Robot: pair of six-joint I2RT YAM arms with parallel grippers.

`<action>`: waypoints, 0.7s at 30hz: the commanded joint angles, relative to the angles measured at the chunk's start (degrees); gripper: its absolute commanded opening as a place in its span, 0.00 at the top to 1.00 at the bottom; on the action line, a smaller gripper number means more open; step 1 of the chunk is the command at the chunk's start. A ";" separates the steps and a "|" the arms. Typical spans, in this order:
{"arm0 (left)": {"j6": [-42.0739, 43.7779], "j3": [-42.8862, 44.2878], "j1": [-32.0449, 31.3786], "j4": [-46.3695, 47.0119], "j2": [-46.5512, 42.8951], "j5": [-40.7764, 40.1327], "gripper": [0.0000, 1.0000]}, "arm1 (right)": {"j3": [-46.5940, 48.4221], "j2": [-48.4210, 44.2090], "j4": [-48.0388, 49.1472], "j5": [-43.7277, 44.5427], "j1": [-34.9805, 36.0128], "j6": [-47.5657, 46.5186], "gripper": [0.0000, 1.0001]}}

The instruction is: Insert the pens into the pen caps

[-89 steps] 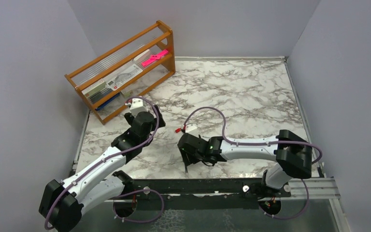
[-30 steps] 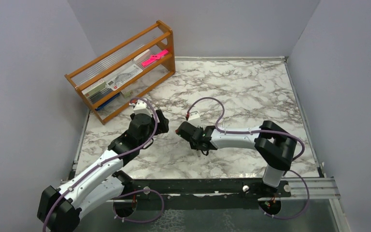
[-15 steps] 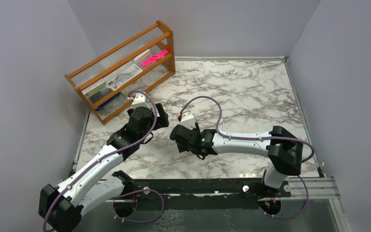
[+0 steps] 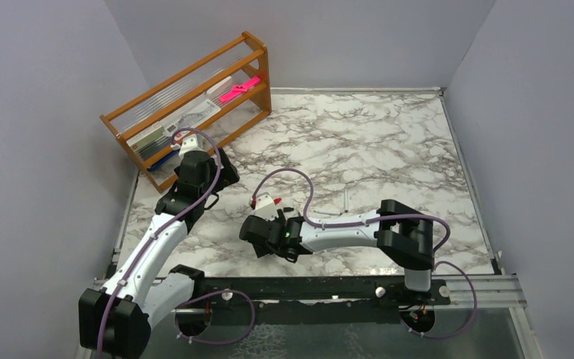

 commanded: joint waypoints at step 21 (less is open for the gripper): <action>0.72 -2.54 0.50 1.36 -2.45 4.33 0.03 | 3.48 4.81 0.81 -0.35 0.04 0.81 0.57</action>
